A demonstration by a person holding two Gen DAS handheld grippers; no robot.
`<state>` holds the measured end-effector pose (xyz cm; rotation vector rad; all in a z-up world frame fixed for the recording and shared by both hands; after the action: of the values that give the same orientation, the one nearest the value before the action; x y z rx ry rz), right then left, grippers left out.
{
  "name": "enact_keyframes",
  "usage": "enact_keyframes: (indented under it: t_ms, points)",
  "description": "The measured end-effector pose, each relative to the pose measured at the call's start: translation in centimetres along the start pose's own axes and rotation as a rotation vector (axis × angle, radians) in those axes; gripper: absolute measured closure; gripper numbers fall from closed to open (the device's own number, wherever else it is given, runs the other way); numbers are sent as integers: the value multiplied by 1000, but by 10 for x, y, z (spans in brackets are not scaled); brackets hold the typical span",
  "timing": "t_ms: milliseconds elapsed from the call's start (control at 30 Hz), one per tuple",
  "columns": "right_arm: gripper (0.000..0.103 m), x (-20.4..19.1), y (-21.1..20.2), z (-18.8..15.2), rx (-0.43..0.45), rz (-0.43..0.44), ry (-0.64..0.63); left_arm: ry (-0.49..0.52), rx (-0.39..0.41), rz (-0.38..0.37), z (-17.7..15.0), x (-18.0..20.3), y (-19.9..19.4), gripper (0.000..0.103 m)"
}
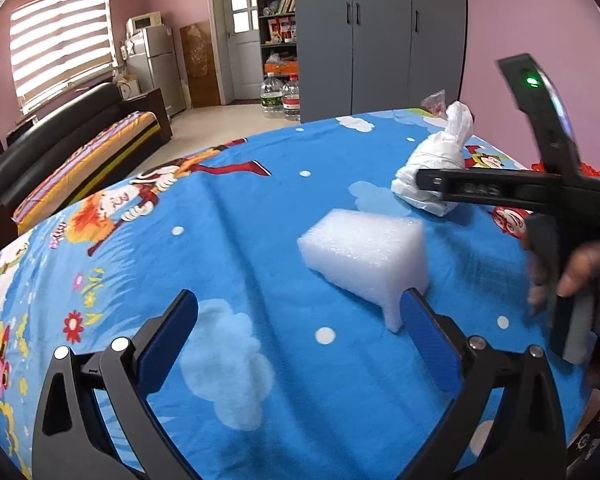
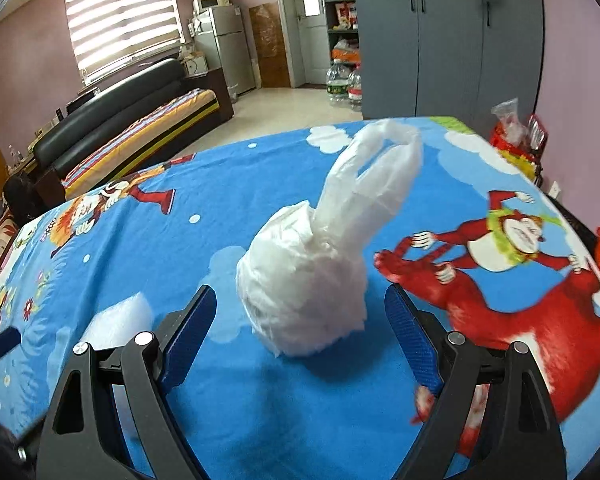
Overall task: Collect trash
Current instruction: 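Grasp the white plastic bag bundle with the right tool while the left tool grasps the white foam block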
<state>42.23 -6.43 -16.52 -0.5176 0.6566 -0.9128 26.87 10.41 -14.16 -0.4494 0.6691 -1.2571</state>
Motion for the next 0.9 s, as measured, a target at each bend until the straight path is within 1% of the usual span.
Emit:
enact_keyframes:
  t_ms: [33,100,133,167,233,333,633,833,900]
  points:
    - [28,0,2,-1,-1,5,0,2,-1,-3,0,2,1,5]
    - [44,0,2,-3,-7,19,-7,11,-5,-10,0,8,2,5]
    - [59,0,2,-4,-7,23,-12,13,-7,-14,0,11,3,5]
    - [65,0,0,-6,-5,26,-21,17,-9,-18,0,14,4,5]
    - [70,0,-6,-8,11,25,-34,22,-13,-23,0,19,6,5]
    - [73,3,-20,-13,27,39,-31,26,-21,-34,1,28,8,5]
    - [73,16,-63,-21,90,9,-16,21,-47,-66,8,50,14,5]
    - [72,24,-79,-25,109,1,4,26,-38,-54,23,71,21,6]
    - [73,27,-84,-28,111,1,5,27,-40,-34,27,77,24,7]
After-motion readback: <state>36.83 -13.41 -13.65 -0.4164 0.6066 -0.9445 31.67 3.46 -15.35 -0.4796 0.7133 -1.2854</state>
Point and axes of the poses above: each gripper's, at about its wrist camera, not at the fingertips, and y roughly the way its jaws point, x to its right, z to its top, the point moved 7 cm from there along y, roughly the way its jaws point, and after that the axes turned 14 degrees about z, right-handed, at the moved point
